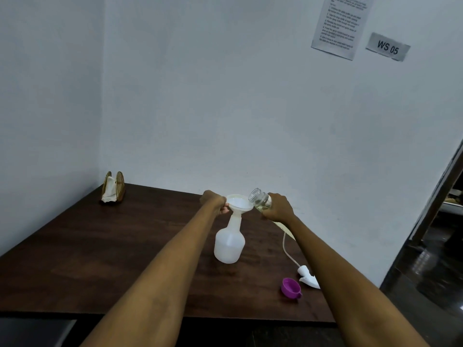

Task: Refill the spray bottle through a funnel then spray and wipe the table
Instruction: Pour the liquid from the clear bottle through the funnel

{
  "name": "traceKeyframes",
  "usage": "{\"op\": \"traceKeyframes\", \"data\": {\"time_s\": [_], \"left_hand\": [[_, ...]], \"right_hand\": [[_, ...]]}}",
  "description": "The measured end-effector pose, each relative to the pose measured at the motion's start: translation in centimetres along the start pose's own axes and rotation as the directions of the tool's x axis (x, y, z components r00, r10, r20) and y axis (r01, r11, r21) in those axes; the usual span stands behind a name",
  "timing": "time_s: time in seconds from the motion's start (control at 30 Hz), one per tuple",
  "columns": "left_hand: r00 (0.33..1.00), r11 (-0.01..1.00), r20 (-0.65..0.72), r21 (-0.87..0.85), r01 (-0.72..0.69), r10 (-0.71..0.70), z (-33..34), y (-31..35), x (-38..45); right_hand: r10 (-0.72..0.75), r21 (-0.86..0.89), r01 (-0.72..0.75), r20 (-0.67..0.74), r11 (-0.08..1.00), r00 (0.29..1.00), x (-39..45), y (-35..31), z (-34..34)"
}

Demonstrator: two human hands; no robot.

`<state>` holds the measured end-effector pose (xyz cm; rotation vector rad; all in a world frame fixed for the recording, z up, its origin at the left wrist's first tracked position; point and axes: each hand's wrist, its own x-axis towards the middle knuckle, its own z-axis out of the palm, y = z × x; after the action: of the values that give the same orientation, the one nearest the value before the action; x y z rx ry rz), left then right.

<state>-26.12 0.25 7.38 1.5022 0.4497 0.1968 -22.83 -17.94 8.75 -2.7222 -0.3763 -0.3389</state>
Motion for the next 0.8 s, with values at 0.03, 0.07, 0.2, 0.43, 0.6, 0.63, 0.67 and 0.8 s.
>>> {"op": "traceKeyframes", "data": {"time_s": [0.03,0.07,0.2,0.43,0.6,0.63,0.67,0.8], "left_hand": [[1.000,1.000,-0.007,0.009,-0.005,0.005,0.0,0.0,0.0],[1.000,1.000,-0.014,0.018,-0.011,0.012,0.0,0.0,0.0],[0.999,0.997,-0.029,0.064,-0.042,0.044,0.1,0.1,-0.2],[0.998,0.994,-0.026,0.093,-0.051,0.053,0.0,0.5,-0.6],[0.998,0.996,-0.038,0.075,-0.042,0.045,-0.2,0.2,-0.3],[0.998,0.997,-0.042,0.065,-0.041,0.044,-0.2,0.1,-0.2],[0.998,0.997,-0.045,0.060,-0.042,0.044,-0.3,0.0,-0.2],[0.998,0.998,-0.045,0.048,-0.037,0.039,-0.4,-0.1,-0.1]], "right_hand": [[-0.001,-0.014,0.001,0.000,1.000,1.000,0.2,0.3,0.1],[-0.004,-0.029,0.004,0.004,1.000,1.000,0.3,0.4,0.1],[-0.023,-0.063,0.023,0.007,0.998,1.000,0.6,0.5,-0.2],[-0.032,-0.099,0.034,0.014,0.995,0.999,0.9,0.5,-0.2],[-0.031,-0.170,0.029,-0.010,0.985,0.999,1.3,0.9,-0.1],[-0.030,-0.174,0.028,-0.011,0.984,0.999,1.4,0.9,-0.1],[-0.030,-0.179,0.028,-0.006,0.983,1.000,1.4,0.8,-0.2],[-0.036,-0.183,0.038,0.012,0.982,0.999,1.4,0.6,-0.3]]}}
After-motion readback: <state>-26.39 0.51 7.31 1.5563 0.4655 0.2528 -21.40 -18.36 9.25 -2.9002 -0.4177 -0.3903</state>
